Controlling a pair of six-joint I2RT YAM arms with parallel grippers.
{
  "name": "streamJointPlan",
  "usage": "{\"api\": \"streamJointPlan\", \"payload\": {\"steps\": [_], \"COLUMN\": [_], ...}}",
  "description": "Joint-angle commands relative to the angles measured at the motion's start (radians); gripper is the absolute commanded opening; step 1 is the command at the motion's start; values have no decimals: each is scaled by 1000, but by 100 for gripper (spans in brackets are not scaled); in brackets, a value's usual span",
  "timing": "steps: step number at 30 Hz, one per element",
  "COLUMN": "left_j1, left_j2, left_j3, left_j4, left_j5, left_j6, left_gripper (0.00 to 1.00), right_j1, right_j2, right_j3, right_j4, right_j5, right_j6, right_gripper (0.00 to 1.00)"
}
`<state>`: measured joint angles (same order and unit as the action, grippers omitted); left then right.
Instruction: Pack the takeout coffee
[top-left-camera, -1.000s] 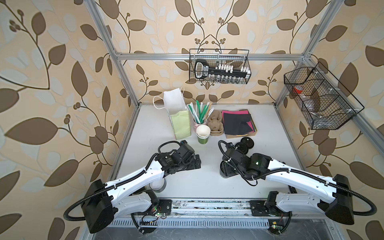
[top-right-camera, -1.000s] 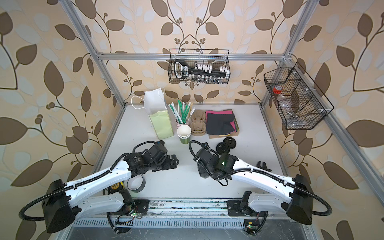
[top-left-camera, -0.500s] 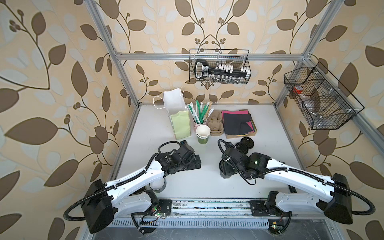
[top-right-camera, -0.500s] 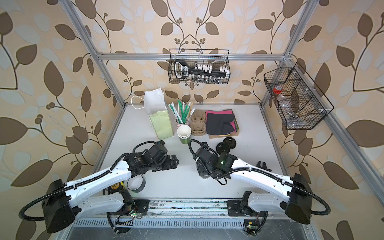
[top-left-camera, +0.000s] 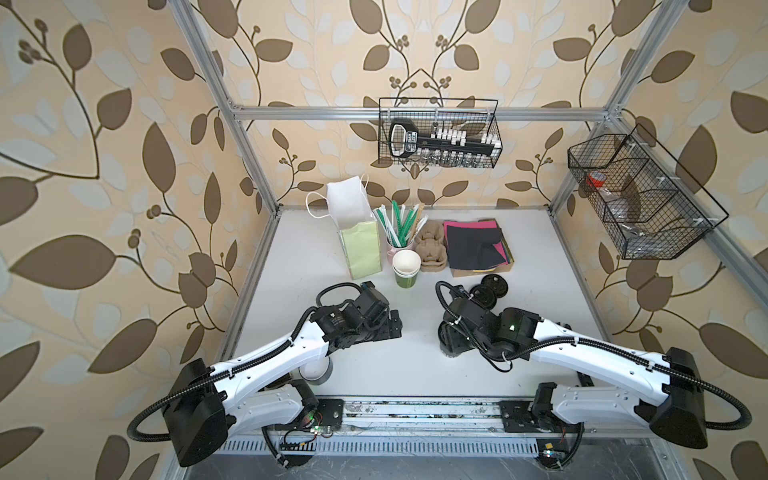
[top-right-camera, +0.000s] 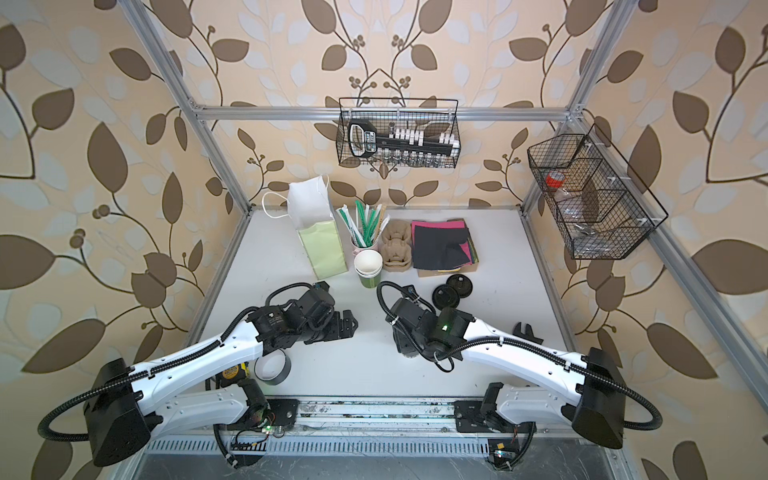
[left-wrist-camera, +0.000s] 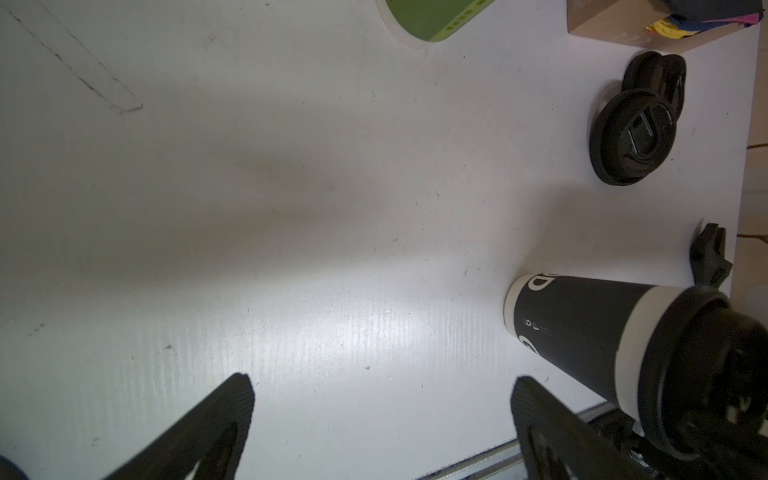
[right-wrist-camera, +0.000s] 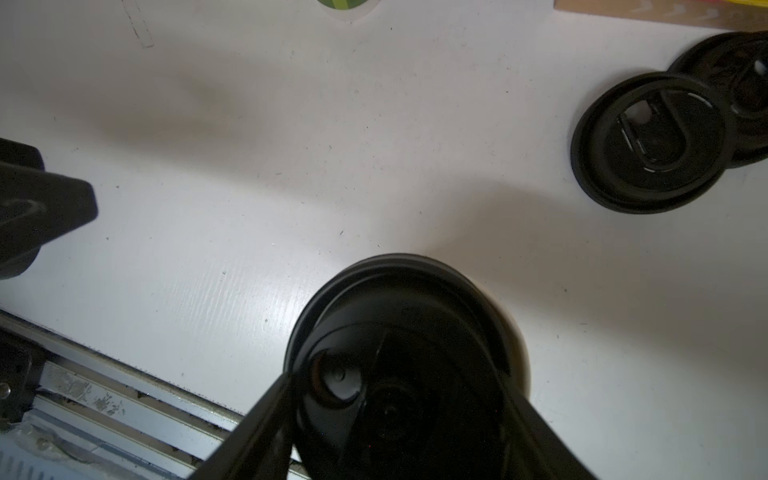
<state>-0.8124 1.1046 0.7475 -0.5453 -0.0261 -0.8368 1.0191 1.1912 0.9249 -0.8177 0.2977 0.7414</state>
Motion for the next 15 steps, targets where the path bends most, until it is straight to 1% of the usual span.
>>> {"api": "streamJointPlan", "payload": {"steps": [1, 9, 15], "left_j1": [-6, -5, -5], "left_j2": [-3, -3, -11], "left_j3": [-10, -11, -20], "left_j4": [15, 14, 15], "left_j5": [10, 9, 8], "left_j6": [12, 12, 10], "left_gripper": [99, 99, 99], "right_j1": [3, -9, -5], "right_j2": [-20, -22, -28], "right_j3": [21, -12, -64], "right_j4": [-49, -25, 2], "right_j5": [39, 17, -5], "right_j6": [20, 18, 47], "right_gripper": [62, 62, 62]}}
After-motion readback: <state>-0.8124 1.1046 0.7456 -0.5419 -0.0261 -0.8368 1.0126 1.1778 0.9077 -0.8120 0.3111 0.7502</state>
